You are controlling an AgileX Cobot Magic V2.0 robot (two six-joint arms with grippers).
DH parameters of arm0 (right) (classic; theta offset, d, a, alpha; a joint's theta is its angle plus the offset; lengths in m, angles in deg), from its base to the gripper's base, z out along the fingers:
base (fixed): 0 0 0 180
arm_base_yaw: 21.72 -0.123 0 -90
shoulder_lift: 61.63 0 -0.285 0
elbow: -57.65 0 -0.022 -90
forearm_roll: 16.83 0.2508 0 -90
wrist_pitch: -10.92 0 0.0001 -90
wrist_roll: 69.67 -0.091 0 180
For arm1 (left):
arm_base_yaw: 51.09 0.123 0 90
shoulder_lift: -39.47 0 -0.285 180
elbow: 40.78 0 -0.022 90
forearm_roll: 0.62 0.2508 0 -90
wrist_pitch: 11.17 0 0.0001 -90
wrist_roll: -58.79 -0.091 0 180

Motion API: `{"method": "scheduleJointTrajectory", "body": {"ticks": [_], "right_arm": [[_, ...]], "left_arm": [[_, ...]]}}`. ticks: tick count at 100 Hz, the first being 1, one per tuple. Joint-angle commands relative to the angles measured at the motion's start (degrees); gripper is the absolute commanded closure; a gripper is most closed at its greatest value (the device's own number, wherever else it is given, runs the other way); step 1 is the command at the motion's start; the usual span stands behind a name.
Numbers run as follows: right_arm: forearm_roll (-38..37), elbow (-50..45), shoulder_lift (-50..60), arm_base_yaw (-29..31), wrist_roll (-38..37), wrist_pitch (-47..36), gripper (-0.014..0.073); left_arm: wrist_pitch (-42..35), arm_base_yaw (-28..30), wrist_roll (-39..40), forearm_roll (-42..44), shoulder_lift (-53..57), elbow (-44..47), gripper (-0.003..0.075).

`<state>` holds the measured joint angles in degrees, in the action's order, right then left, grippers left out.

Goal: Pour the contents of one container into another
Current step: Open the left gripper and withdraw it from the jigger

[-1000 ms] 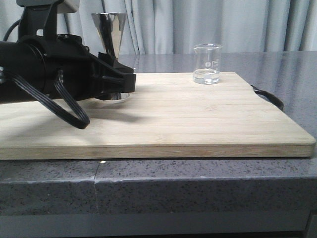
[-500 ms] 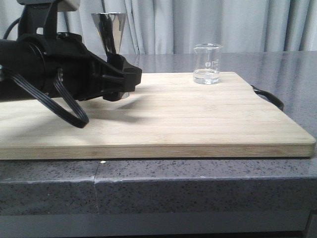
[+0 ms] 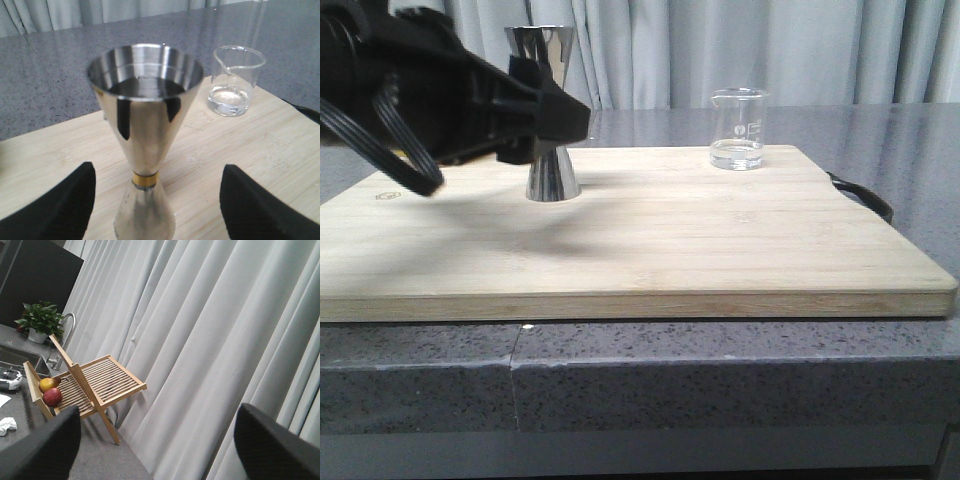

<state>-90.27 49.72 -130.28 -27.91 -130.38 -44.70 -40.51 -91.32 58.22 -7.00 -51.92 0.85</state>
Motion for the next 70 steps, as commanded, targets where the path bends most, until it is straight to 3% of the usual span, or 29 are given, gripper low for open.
{"method": "scheduleJointTrajectory", "body": {"ticks": [1,21,35,70], "right_arm": [[3.07,1.69,0.97,-0.09,-0.03,1.51,0.0032],[1.49,1.69,0.97,-0.09,-0.03,8.07,0.0032],[-0.9,1.69,0.97,-0.09,-0.06,15.37,0.0032],[-7.35,-2.02,8.79,-0.09,-2.53,36.34,0.0033]], "left_arm": [[-0.35,0.04,-1.7,0.08,5.34,-1.13,0.0232],[13.77,0.04,-5.79,0.08,18.6,-1.13,0.0232],[18.4,1.32,-6.73,0.08,30.66,-1.13,0.0233],[27.39,13.54,-12.61,0.41,60.16,-1.13,0.0239]]}}
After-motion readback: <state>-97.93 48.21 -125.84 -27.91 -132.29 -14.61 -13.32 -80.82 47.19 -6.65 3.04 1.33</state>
